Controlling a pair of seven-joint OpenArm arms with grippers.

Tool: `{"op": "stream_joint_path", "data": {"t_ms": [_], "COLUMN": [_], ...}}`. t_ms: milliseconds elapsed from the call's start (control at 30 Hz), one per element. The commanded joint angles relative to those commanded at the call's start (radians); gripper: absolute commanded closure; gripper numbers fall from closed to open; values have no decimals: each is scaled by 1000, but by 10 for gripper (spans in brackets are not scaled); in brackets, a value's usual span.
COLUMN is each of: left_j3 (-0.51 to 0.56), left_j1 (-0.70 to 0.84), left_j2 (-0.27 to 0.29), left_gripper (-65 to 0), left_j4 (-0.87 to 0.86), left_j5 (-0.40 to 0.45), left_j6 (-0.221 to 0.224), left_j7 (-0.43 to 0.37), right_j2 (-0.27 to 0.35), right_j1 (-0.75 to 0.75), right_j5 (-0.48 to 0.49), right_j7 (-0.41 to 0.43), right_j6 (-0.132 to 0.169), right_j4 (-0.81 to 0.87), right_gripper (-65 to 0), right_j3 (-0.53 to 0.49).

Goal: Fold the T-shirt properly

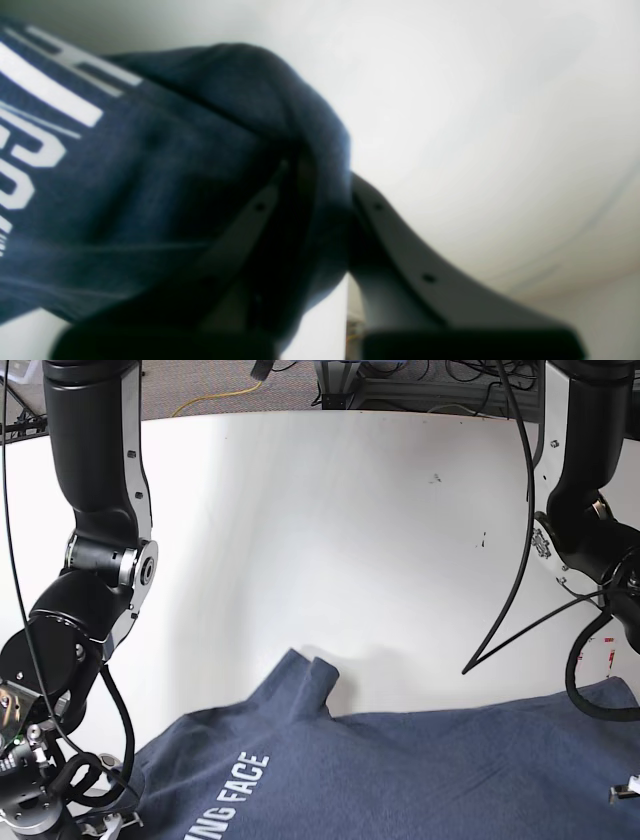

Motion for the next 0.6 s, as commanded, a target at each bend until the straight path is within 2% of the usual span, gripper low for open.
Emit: {"op": "stream_joint_path", "data": {"t_ms": [67, 200, 300, 500, 600], "left_j3": [2, 2, -6, -8, -8], "left_j1": [12, 109, 187, 371, 462], "left_j2": [-3, 2, 31, 35, 35], "left_gripper": [0, 0, 0, 0, 0], "left_j4": [0, 3, 5, 6, 8], "left_j5": [0, -3, -3, -5, -5], "left_j6": [-3, -48, -66, -129, -180], "left_j7": [0, 0, 0, -5, -5], "right_j2": [0, -5, -5, -49, -54], "right_j1": [-14, -112, -210, -466, -582], "right_j5": [0, 0, 0, 0, 15], "right_j7": [-18, -29, -29, -32, -32], "right_j6": [0, 0, 0, 0, 0], "right_j4": [21, 81, 137, 245, 264], "right_gripper": [0, 0, 0, 0, 0], "right_j3": [0, 3, 9, 110, 141]}}
